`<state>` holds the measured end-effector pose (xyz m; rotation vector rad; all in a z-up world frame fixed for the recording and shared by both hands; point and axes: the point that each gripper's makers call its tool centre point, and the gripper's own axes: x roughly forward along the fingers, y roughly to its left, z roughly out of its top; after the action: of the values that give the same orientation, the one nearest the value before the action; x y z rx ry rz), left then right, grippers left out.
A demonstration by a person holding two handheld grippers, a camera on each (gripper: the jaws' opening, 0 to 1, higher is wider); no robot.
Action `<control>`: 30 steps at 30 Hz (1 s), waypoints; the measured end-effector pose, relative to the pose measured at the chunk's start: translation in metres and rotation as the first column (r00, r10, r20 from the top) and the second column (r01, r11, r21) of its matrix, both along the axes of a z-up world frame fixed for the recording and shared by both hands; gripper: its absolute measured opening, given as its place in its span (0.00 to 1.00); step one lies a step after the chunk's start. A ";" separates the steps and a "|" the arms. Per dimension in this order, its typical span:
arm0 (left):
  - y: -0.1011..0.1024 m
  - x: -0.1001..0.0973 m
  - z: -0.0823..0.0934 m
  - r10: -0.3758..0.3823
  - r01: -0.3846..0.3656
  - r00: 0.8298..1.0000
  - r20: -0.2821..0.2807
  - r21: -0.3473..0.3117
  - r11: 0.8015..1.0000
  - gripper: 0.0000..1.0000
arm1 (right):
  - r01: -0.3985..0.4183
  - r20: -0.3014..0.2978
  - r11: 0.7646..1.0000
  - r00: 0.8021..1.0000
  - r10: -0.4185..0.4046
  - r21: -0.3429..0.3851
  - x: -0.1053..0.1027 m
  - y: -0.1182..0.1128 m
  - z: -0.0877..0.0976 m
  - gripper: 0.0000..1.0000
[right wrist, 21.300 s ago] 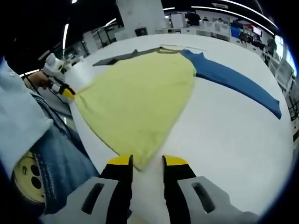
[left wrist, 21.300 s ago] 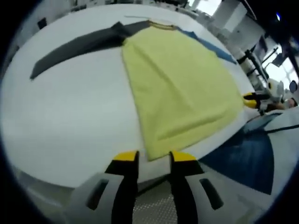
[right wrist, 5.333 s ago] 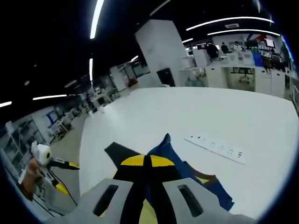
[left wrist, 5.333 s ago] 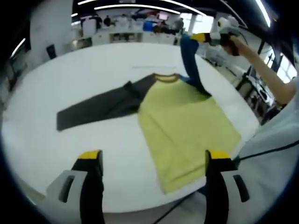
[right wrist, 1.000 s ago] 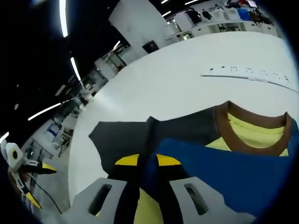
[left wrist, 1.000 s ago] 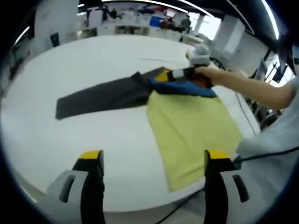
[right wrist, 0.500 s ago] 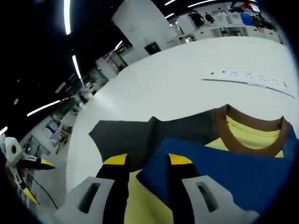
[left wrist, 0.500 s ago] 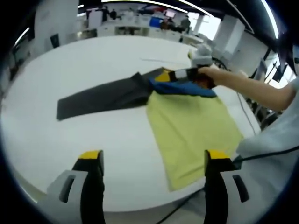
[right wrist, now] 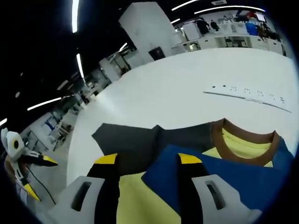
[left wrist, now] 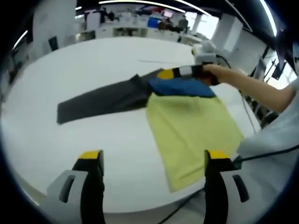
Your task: Fold the garment on the visible template until the final outline fits inside the template.
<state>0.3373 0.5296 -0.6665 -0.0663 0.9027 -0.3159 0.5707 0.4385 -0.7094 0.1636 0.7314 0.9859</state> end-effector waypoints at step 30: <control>-0.012 0.003 0.011 -0.012 0.012 0.999 0.034 0.008 1.000 0.85 | -0.020 0.084 0.998 0.996 0.026 -0.066 -0.010 -0.032 0.007 0.94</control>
<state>0.3401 0.5178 -0.6558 -0.0482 0.8706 -0.3237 0.5607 0.4067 -0.7020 0.0567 0.6879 0.9837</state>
